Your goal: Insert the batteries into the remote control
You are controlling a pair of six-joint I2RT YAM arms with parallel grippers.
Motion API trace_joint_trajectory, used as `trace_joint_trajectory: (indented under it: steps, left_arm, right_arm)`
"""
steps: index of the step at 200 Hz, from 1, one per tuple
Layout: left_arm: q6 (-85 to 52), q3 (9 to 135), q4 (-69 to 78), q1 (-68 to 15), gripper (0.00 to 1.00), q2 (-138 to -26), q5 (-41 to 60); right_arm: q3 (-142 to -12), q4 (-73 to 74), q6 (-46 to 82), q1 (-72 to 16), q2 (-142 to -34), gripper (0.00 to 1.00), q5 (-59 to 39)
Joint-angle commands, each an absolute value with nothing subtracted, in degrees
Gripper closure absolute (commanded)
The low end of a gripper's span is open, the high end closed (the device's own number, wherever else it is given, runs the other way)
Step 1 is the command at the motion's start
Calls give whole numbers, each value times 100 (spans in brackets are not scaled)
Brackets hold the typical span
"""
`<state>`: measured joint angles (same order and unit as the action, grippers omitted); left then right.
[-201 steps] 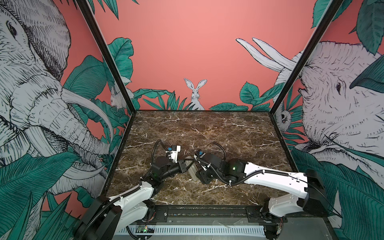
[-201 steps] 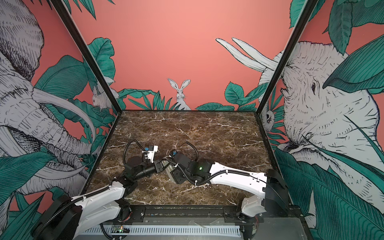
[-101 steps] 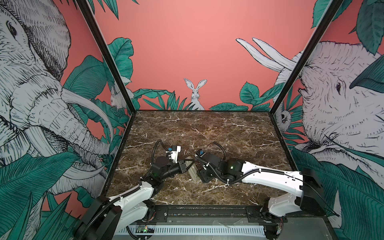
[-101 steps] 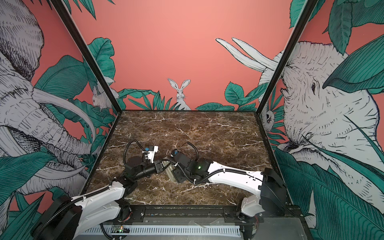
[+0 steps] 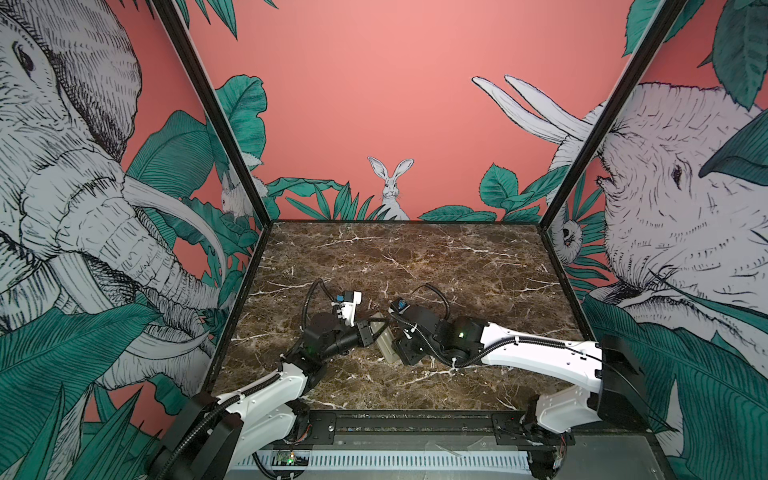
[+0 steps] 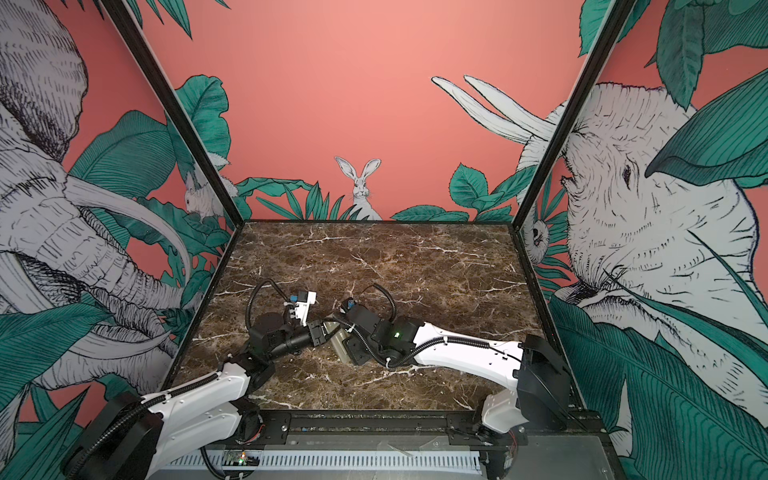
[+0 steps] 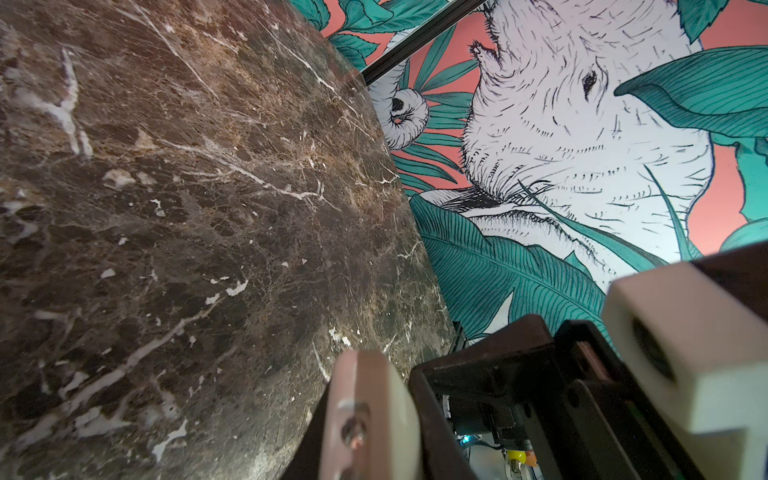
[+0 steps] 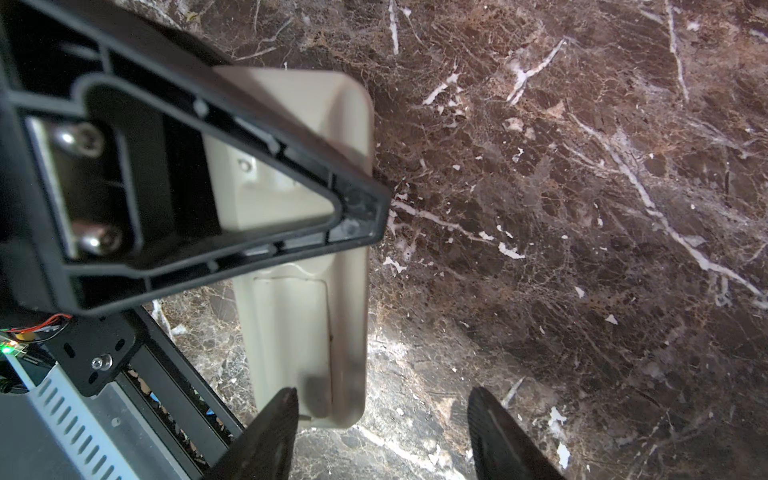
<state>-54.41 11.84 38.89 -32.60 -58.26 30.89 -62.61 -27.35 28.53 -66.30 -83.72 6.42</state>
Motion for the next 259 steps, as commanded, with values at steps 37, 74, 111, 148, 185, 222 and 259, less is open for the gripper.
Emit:
trace_joint_trajectory:
  steps: [37, 74, 111, 148, 185, 222, 259]
  left_arm:
    - [-5459, 1189, 4037, -3287, 100, -5734, 3150]
    - [-5467, 1181, 4049, -3282, 100, -5739, 3155]
    - [-5476, 1196, 4060, -3285, 100, -5748, 3164]
    - [-5527, 1204, 4098, -3287, 100, -5743, 3195]
    - [-5631, 1214, 4200, -3287, 100, -5723, 3252]
    - [-5791, 1235, 4324, -3286, 100, -5673, 3279]
    - [-5902, 1283, 4373, -3287, 100, -5610, 3321]
  right_arm:
    - [-6215, -2707, 2901, -6602, -8473, 35, 681]
    - [-6205, -2703, 2884, -6583, -8533, 36, 682]
    - [-6206, -2672, 2865, -6555, -8587, 36, 645]
    - [-6185, -2611, 2871, -6523, -8636, 36, 636]
    - [-6179, -2567, 2861, -6491, -8675, 36, 599]
    - [-6178, -2545, 2840, -6469, -8706, 36, 575]
    - [-6179, -2523, 2816, -6469, -8711, 36, 580]
